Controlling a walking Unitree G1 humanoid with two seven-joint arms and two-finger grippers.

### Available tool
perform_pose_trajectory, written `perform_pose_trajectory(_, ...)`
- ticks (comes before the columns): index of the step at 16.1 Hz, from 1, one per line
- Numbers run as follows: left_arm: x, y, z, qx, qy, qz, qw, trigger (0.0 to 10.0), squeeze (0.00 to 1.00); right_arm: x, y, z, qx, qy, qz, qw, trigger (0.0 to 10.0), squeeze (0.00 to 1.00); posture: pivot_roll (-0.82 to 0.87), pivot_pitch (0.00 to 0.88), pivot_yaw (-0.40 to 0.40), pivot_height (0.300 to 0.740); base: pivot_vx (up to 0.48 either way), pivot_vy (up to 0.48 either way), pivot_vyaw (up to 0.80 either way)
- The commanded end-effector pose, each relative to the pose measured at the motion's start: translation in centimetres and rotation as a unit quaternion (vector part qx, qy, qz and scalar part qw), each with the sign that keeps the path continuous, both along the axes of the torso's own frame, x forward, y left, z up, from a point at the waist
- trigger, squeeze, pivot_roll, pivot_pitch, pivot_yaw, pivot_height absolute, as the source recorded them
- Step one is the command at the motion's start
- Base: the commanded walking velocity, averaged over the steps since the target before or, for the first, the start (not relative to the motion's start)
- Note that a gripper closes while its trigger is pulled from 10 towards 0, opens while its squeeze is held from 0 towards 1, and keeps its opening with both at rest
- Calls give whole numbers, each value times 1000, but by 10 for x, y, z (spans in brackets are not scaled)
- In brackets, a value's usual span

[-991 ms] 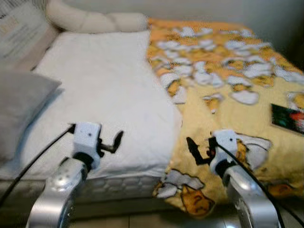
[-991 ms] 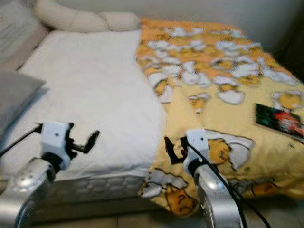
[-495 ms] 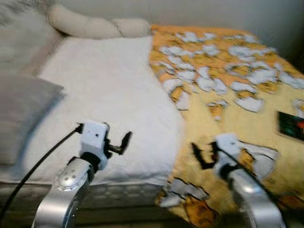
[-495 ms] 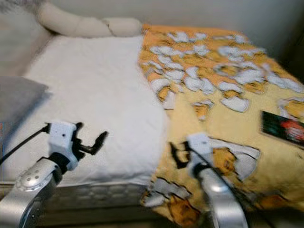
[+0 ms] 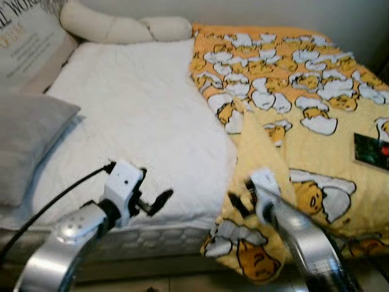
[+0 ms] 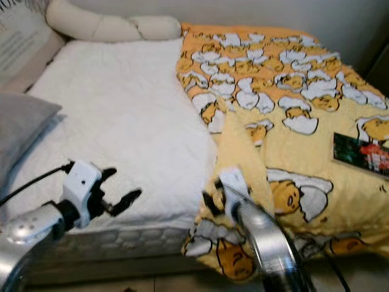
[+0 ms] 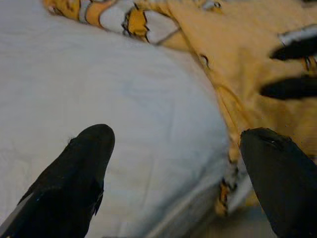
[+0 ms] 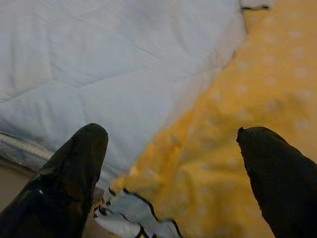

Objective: Clean up the room

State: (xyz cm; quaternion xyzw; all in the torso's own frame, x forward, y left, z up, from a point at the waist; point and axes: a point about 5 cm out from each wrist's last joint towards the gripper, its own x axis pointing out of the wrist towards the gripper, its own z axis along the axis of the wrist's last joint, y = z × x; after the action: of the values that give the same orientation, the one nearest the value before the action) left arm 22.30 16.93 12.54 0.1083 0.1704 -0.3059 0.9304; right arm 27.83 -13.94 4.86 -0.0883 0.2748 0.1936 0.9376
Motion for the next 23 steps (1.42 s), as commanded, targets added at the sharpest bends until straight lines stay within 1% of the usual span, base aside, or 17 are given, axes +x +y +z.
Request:
perform_pose_trajectory(1, -1, -3, 4, 1, 4, -21, 1000, 10000, 0, 3, 1, -6, -11, 13, 6, 1000, 10000, 1000, 6, 36, 13, 740, 0, 0, 0)
perform_pose_trajectory(3, -3, -5, 8, 13, 21, -72, 997, 10000, 0, 26, 7, -14, -23, 47, 24, 998, 10000, 1000, 43, 77, 7, 740, 0, 0, 0)
perform_pose_trajectory(4, -4, -5, 9, 16, 24, -83, 996, 10000, 0, 29, 8, -15, -26, 55, 28, 998, 10000, 1000, 48, 82, 6, 740, 0, 0, 0)
perform_pose_trajectory(5, -4, -7, 12, 20, 30, -104, 994, 10000, 0, 37, 11, -16, -36, 60, 31, 997, 10000, 1000, 68, 117, 2, 740, 0, 0, 0)
perform_pose_trajectory(7, -4, -7, 13, 21, 33, -113, 993, 10000, 0, 41, 12, -15, -40, 60, 31, 997, 10000, 1000, 72, 124, 1, 740, 0, 0, 0)
perform_pose_trajectory(8, -6, -7, 16, 23, 39, -122, 991, 10000, 0, 48, 13, -13, -54, 56, 26, 997, 10000, 1000, 93, 155, 0, 740, 0, 0, 0)
perform_pose_trajectory(9, -14, -4, 20, 26, 50, -130, 990, 10000, 0, 58, 13, -8, -84, 52, 10, 995, 10000, 1000, 109, 190, 1, 740, 0, 0, 0)
perform_pose_trajectory(11, -19, -2, 22, 30, 56, -134, 989, 10000, 0, 62, 9, -7, -116, 50, -7, 992, 10000, 1000, 112, 205, 4, 740, 0, 0, 0)
perform_pose_trajectory(12, -25, -3, 23, 26, 62, -133, 989, 10000, 0, 62, 3, -10, -135, 53, -30, 989, 10000, 0, 114, 241, 12, 740, 0, 0, 0)
perform_pose_trajectory(15, -30, -3, 24, 22, 68, -133, 989, 10000, 0, 58, -1, -16, -132, 65, -53, 988, 10000, 0, 117, 256, 13, 740, 0, 0, 0)
perform_pose_trajectory(16, -32, -4, 25, 22, 70, -133, 988, 10000, 0, 55, -1, -19, -118, 71, -61, 989, 10000, 0, 129, 267, 15, 740, 0, 0, 0)
perform_pose_trajectory(17, -36, -4, 28, 21, 73, -132, 988, 10000, 0, 51, -5, -25, -116, 80, -73, 987, 8078, 0, 141, 282, 16, 740, 0, 0, 0)
perform_pose_trajectory(18, -37, -4, 29, 21, 73, -132, 988, 10000, 0, 49, -7, -27, -120, 81, -75, 987, 8078, 0, 142, 285, 15, 740, 0, 0, 0)
perform_pose_trajectory(19, -41, -2, 30, 21, 75, -129, 989, 10000, 0, 50, -9, -26, -106, 77, -91, 987, 0, 0, 148, 293, 16, 740, 0, 0, 0)
perform_pose_trajectory(20, -42, -1, 31, 22, 76, -127, 989, 10000, 0, 51, -9, -25, -99, 75, -97, 988, 0, 0, 151, 295, 15, 740, 0, 0, 0)
perform_pose_trajectory(22, -44, 0, 34, 24, 75, -121, 989, 10000, 0, 55, -7, -21, -57, 57, -106, 991, 0, 0, 168, 300, 16, 740, 0, 0, 0)
perform_pose_trajectory(23, -45, 0, 35, 24, 75, -121, 990, 10000, 0, 55, -7, -21, -51, 54, -106, 992, 0, 0, 168, 300, 16, 740, 0, 0, 0)
